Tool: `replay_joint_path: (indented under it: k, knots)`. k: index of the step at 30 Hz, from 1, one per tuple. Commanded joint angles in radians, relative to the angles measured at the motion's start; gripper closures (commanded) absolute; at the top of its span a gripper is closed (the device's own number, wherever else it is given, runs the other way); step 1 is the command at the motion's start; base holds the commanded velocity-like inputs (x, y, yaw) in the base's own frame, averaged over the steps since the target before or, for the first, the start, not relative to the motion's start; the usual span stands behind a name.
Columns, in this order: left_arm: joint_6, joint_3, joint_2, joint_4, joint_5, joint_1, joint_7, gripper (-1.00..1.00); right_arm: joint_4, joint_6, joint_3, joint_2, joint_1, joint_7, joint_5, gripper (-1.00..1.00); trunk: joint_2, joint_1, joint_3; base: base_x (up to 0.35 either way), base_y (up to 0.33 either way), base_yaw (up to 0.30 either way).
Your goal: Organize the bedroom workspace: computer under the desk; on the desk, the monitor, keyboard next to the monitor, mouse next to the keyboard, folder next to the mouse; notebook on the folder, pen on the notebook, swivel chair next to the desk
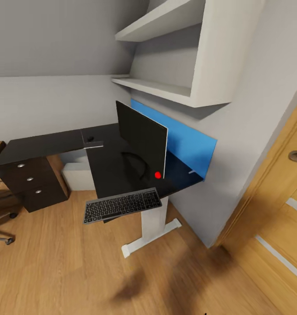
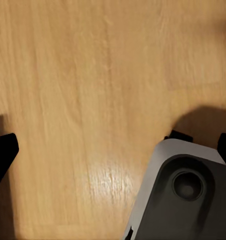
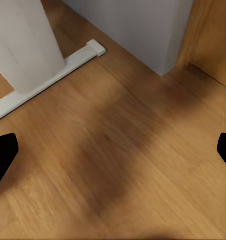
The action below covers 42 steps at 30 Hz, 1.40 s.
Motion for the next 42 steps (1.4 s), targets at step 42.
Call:
replay_joint_path:
  k: [42]
  knots:
    - [-0.003, -0.011, -0.007, -0.008, 0.005, 0.0, 0.011, -1.0, -0.009, 0.001, 0.005, 0.001, 0.0, -0.084, -0.007, -1.0, -0.001, 0.0, 0.009, 0.0, -0.026, 0.232]
